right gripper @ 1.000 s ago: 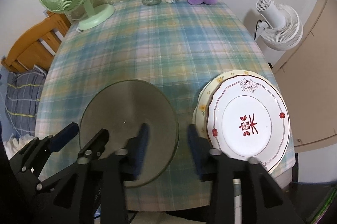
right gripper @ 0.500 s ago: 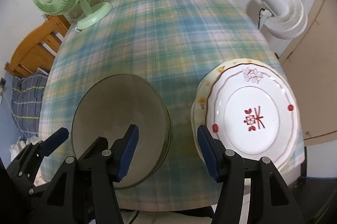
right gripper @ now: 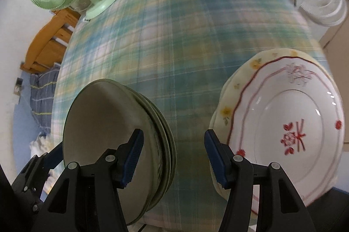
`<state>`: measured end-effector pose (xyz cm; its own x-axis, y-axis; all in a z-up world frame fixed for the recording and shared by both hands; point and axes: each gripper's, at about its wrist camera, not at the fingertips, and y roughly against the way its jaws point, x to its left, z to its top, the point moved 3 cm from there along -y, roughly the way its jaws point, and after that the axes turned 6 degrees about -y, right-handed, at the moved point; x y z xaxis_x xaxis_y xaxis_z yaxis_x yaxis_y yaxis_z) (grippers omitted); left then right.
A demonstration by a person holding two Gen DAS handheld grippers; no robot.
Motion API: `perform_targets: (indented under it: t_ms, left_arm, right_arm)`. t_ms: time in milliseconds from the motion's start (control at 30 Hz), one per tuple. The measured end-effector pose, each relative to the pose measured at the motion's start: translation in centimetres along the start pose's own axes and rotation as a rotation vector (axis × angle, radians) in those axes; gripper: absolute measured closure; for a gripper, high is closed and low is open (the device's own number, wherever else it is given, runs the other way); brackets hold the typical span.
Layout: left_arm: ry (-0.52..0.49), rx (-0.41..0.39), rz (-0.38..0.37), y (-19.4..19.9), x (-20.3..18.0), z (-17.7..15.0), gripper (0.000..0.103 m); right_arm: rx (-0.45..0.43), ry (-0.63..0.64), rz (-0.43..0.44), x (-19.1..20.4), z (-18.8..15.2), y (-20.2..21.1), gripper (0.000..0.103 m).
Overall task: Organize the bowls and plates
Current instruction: 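Lower the grey bowl into the other grey bowls to nest them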
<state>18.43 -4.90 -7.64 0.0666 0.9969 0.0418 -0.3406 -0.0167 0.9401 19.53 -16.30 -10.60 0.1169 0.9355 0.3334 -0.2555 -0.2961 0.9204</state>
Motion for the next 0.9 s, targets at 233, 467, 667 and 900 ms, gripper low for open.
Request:
perform_targets:
  t_ms: [233, 467, 667, 900]
  left_arm:
    - [0.028, 0.031, 0.028, -0.7, 0.1, 0.1, 0.021]
    - [0.014, 0.05, 0.005, -1.2, 0.6, 0.4, 0.021]
    - [-0.012, 0.039, -0.087, -1.9, 1.1, 0.5, 0.021]
    - [0.015, 0.025, -0.245, -3.1, 2.0, 0.1, 0.021]
  right_arm:
    - [0.065, 0.022, 0.091, 0.1, 0.5, -1.4, 0.054]
    - [0.079, 0.028, 0.137, 0.6, 0.6, -1.7, 0.065]
    - [0.069, 0.008, 0.113, 0.8, 0.5, -1.8, 0.065]
    - [0.047, -0.009, 0.039, 1.5, 0.3, -1.6, 0.064]
